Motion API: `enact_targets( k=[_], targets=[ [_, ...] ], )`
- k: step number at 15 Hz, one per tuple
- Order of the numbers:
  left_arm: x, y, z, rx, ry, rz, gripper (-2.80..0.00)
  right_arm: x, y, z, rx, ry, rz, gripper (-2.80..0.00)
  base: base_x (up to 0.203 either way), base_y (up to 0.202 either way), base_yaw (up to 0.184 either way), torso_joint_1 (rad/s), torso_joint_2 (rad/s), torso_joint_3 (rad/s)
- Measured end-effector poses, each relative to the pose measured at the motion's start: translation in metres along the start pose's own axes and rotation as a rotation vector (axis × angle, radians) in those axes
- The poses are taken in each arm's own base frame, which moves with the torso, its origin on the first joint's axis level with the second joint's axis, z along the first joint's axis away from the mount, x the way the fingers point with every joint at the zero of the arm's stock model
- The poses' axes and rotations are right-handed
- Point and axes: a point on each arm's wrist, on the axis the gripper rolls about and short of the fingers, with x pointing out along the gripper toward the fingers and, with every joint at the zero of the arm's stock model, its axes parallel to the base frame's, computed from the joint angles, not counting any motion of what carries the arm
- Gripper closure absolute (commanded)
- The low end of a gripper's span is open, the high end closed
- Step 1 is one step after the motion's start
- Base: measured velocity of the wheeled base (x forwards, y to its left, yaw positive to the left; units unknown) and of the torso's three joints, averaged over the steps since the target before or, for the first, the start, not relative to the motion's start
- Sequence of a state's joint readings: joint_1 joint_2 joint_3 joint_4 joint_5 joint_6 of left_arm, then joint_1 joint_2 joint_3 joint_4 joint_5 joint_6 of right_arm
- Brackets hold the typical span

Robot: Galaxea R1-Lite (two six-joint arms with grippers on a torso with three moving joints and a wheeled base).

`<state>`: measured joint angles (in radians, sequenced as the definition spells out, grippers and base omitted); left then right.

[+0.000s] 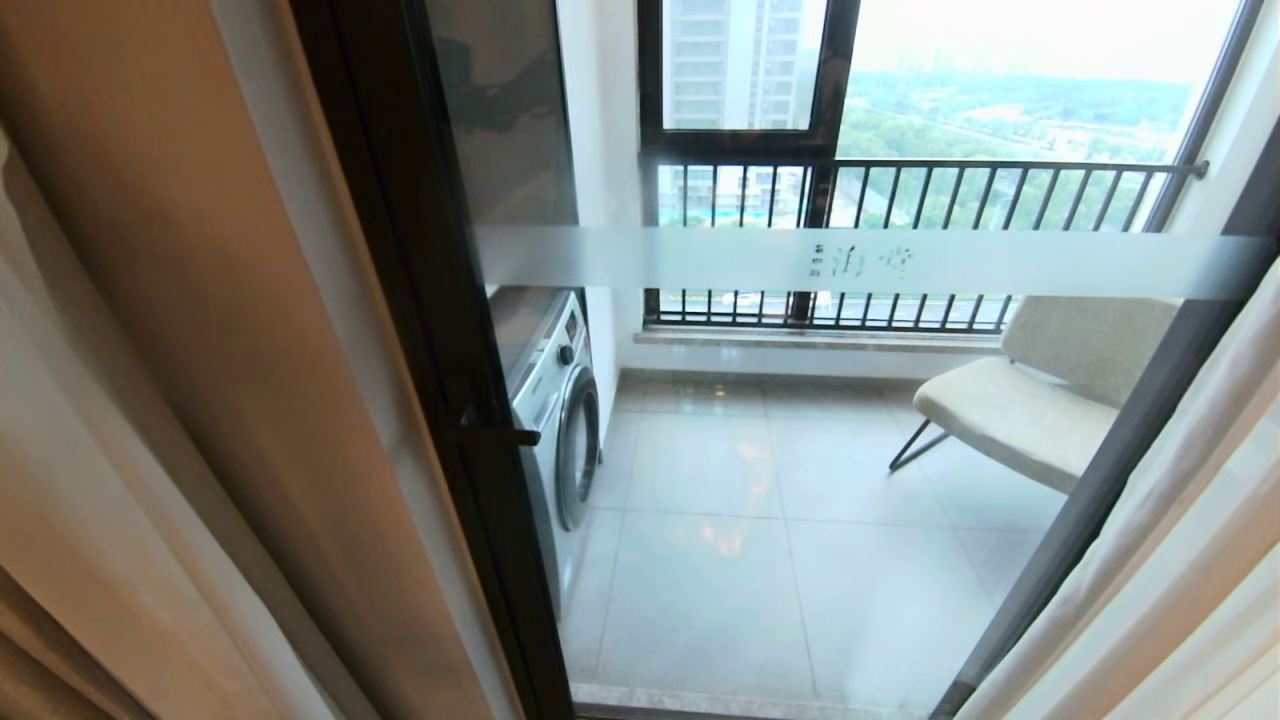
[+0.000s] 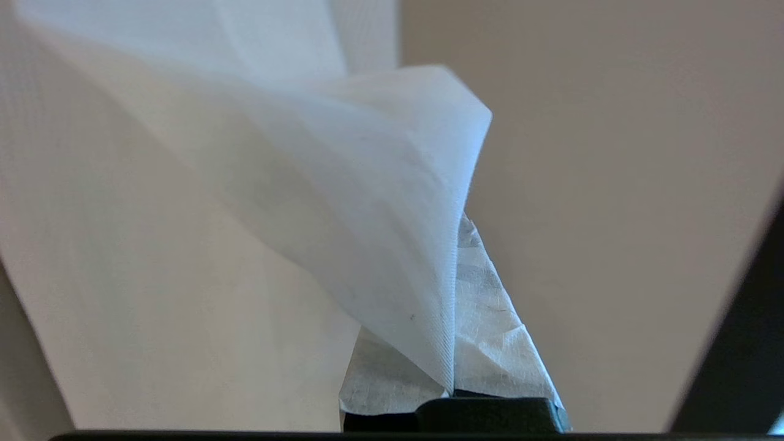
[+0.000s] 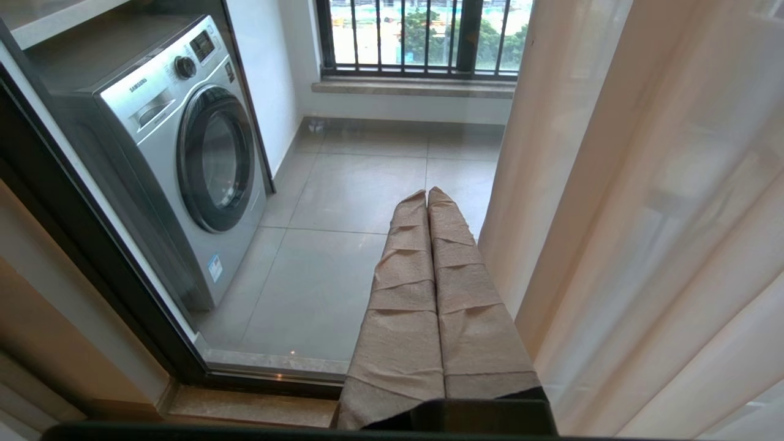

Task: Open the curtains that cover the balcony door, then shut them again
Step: Close the inner curtains on both sides

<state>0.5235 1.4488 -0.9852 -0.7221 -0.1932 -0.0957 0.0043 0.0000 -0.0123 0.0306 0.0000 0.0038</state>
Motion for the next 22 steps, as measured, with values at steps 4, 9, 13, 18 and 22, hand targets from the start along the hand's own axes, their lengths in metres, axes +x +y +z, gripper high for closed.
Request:
enact_targets(
  k=[4,9,13,18,22],
  targets=[
    [-0.008,-0.025,0.008,-0.02,-0.025,-0.092,0.0,0.0,0.0,0.0,0.0,0.0,0.0,0.0,0.0,0.0,0.0,0.0,0.0,0.0],
    [-0.014,-0.067,0.013,-0.064,-0.04,-0.261,0.0,0.0,0.0,0.0,0.0,0.0,0.0,0.0,0.0,0.0,0.0,0.0,0.0,0.0],
    [-0.021,-0.101,0.016,-0.106,-0.043,-0.399,0.0,0.0,0.0,0.0,0.0,0.0,0.0,0.0,0.0,0.0,0.0,0.0,0.0,0.0],
    [-0.03,-0.129,0.017,-0.139,-0.039,-0.518,0.0,0.0,0.0,0.0,0.0,0.0,0.0,0.0,0.0,0.0,0.0,0.0,0.0,0.0],
    [-0.034,-0.136,0.018,-0.146,-0.038,-0.548,0.0,0.0,0.0,0.0,0.0,0.0,0.0,0.0,0.0,0.0,0.0,0.0,0.0,0.0]
  ],
)
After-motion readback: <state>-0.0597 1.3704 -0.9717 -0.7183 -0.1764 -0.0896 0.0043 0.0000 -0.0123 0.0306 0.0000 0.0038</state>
